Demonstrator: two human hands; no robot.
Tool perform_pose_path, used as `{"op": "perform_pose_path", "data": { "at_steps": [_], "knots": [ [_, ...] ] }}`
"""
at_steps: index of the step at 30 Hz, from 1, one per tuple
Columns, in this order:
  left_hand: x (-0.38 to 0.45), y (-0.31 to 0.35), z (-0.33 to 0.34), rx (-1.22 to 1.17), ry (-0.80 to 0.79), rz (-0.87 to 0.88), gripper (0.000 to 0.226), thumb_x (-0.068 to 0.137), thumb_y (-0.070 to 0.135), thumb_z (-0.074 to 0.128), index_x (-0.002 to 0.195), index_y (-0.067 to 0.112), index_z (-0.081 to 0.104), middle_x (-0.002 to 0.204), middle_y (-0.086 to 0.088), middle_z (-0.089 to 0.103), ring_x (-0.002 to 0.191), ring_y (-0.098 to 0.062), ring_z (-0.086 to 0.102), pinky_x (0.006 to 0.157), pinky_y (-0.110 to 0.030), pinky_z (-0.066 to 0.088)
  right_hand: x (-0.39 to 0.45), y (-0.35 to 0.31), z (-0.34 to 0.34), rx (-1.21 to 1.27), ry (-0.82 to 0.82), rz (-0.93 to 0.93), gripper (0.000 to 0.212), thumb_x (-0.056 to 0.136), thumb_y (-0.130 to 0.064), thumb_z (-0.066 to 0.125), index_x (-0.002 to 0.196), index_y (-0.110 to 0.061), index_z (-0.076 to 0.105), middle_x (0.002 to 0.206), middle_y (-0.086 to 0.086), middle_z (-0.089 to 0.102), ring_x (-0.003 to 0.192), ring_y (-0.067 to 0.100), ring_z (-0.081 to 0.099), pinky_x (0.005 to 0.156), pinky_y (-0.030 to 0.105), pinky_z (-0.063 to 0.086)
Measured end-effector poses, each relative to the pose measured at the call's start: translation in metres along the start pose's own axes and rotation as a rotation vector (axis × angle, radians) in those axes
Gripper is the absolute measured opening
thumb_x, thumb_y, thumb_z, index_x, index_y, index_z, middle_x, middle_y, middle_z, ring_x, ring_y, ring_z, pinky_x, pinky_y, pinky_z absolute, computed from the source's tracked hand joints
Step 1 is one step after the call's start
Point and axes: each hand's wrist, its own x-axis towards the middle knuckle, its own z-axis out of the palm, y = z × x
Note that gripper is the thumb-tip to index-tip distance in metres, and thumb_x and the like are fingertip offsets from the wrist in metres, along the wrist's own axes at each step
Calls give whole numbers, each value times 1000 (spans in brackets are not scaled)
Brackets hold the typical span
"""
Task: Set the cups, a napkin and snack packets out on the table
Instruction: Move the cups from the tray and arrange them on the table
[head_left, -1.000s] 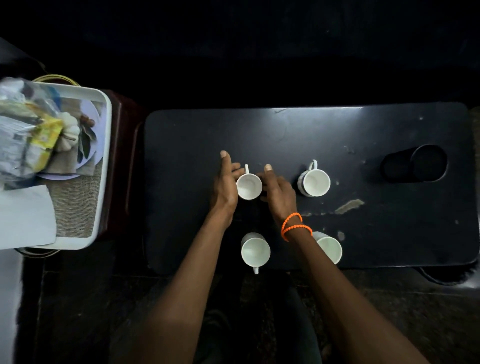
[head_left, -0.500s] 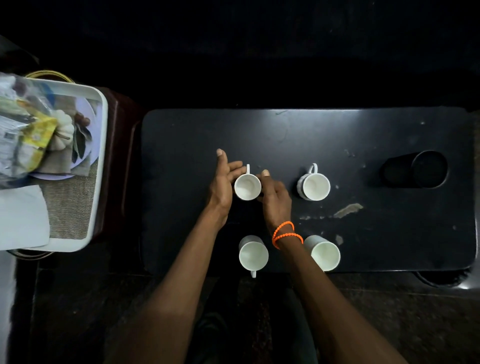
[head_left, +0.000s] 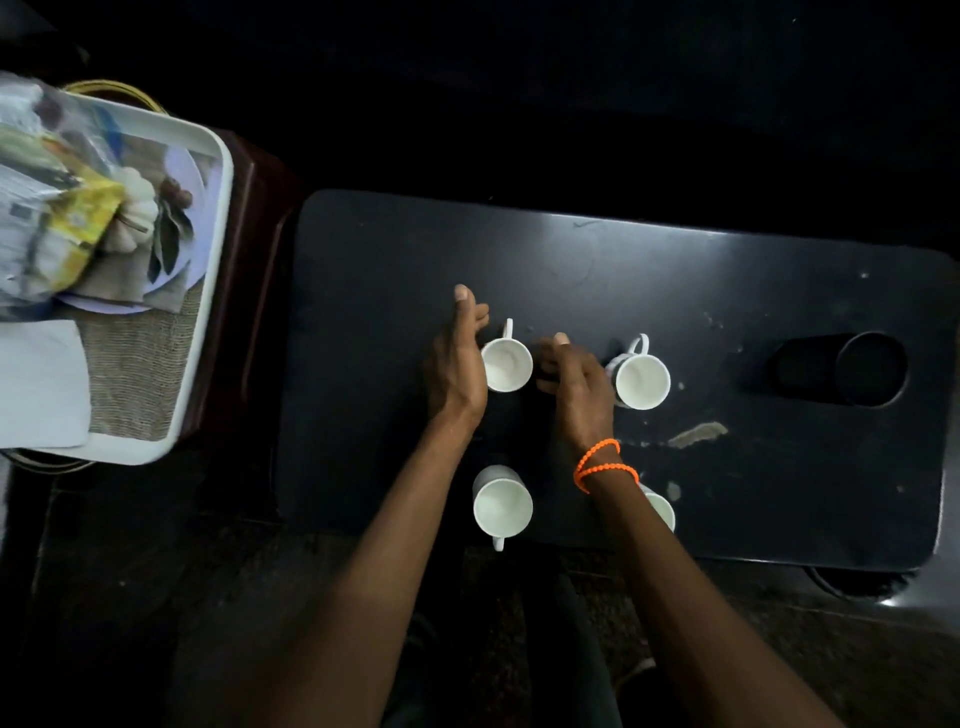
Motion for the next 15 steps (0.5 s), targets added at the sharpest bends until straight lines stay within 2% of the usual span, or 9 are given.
{"op": "perform_pose_path", "data": {
  "at_steps": [2, 4, 6, 8, 9, 11, 13, 15],
  "knots": [
    [-12, 2, 7, 32, 132, 155, 71, 96, 70, 31, 117, 19, 76, 120, 5, 77, 114, -8, 67, 98, -29, 45, 1, -4, -7, 27, 37, -24, 34, 102, -33, 55, 100, -5, 74, 110, 23, 70, 97, 27, 70, 87, 44, 60],
    [-27, 2, 20, 24, 193, 309, 61, 97, 66, 36, 107, 20, 75, 101, 15, 74, 100, 0, 67, 90, -25, 47, 2, -8, -18, 63, 104, -86, 35, 101, -32, 54, 95, -6, 75, 92, 19, 73, 82, 23, 69, 72, 36, 60],
    [-39, -3, 41, 13, 113, 388, 55, 100, 63, 39, 108, 22, 74, 94, 25, 70, 95, 10, 63, 88, -16, 48, 3, -11, -32, 56, 222, -188, 37, 99, -34, 54, 89, -7, 77, 77, 11, 70, 73, 22, 67, 65, 33, 57],
    [-50, -7, 66, 27, -66, 333, 59, 98, 67, 37, 115, 24, 73, 97, 30, 70, 97, 16, 61, 90, -10, 44, 9, -10, -51, -96, 395, -328, 34, 98, -34, 55, 83, -13, 77, 75, 6, 68, 76, 21, 67, 71, 32, 53],
    [-54, -11, 77, 62, -140, 271, 65, 96, 72, 33, 117, 26, 73, 105, 25, 73, 103, 11, 63, 94, -15, 44, 13, -8, -60, -172, 473, -372, 34, 98, -34, 54, 82, -14, 76, 78, 4, 65, 79, 21, 65, 75, 31, 50],
    [-57, -20, 97, 170, -232, 167, 75, 93, 79, 23, 119, 29, 72, 123, 7, 74, 120, -12, 65, 102, -33, 46, 22, -3, -78, -311, 558, -359, 37, 99, -33, 52, 83, -8, 73, 85, 7, 60, 86, 25, 61, 78, 31, 44],
    [-59, -25, 113, 275, -293, 100, 78, 96, 77, 18, 125, 27, 70, 133, -5, 71, 128, -27, 62, 108, -43, 45, 33, 6, -92, -486, 517, -296, 40, 101, -32, 50, 84, -2, 71, 89, 15, 62, 94, 31, 58, 79, 30, 38],
    [-60, -30, 124, 316, -290, 97, 73, 102, 70, 19, 133, 26, 68, 138, -7, 69, 130, -30, 60, 108, -41, 43, 40, 16, -99, -559, 381, -257, 40, 103, -25, 49, 81, 1, 68, 88, 23, 65, 94, 34, 58, 76, 32, 38]
  ]
}}
